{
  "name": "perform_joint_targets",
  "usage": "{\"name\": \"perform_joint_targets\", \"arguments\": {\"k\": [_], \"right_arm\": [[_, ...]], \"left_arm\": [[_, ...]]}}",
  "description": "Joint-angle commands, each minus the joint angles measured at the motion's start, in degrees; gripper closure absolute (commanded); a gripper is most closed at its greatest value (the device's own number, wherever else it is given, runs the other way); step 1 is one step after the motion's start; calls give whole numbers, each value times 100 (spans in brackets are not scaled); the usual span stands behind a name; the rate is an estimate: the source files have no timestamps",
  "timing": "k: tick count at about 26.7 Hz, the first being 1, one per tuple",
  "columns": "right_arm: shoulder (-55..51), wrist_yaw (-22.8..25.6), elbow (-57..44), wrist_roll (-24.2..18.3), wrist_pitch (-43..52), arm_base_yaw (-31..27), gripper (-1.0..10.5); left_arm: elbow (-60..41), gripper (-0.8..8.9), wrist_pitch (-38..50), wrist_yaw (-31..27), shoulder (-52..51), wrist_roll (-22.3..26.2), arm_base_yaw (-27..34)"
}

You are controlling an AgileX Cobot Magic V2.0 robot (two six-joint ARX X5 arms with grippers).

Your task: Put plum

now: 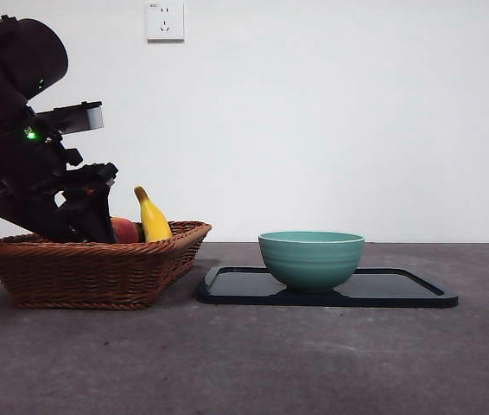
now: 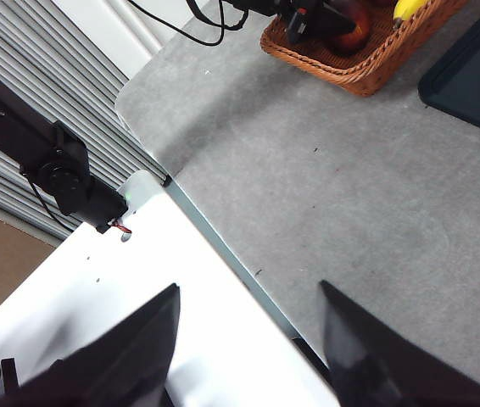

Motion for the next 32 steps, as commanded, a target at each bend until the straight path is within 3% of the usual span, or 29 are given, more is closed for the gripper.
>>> {"name": "perform_joint_targets", "arguments": {"k": [1,9,19,26,32], "right_arm": [[15,-17,37,-61,72,26,691],[15,-15,37,-61,101,26,691],[15,7,37,-61,243,26,691],[15,20,37,-59,361,26,690],[15,20,37,-57,378,26,690]], "left_arm": [[37,428,28,9,138,79,-7],[63,408,22,13,-166,-74,-17],[81,409,-238,105,-1499,-363,-63],[81,411,-800,1115,-2551,-774,-155],[81,412,-1687,2387,-3252,-953,-264]]}}
